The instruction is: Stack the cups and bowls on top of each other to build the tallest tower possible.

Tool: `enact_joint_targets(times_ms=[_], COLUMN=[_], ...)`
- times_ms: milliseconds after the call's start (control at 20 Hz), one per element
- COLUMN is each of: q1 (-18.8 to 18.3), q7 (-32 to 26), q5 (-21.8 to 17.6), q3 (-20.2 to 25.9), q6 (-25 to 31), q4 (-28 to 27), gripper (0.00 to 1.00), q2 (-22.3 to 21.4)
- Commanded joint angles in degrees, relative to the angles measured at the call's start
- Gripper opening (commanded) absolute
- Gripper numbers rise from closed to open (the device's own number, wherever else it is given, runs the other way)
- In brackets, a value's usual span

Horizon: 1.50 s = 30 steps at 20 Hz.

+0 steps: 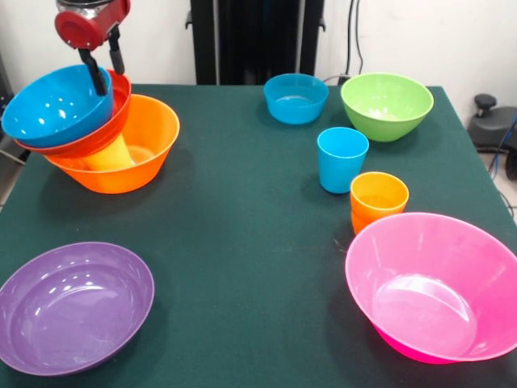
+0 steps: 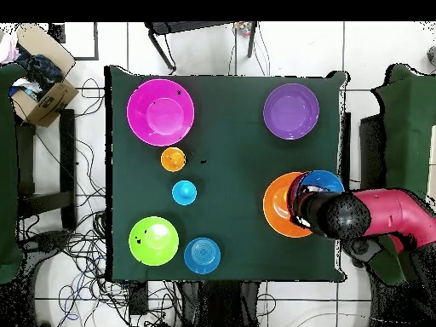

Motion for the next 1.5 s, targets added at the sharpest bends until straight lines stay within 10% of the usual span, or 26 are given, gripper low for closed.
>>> enact_joint_targets(times_ms=[50,800,1500], q1=[3.7,3.9,-1.7], q7=[2.5,3.9,-8.6], q5=[-0.2,0.7,4.4], q3=[-1.3,-2.2,0.3], q6=[-3.6,-3.2,4.4], q4=[2.2,2.9,-1.3], gripper=[1.0,1.0,1.0], q2=[1.7,-0.1,-2.7])
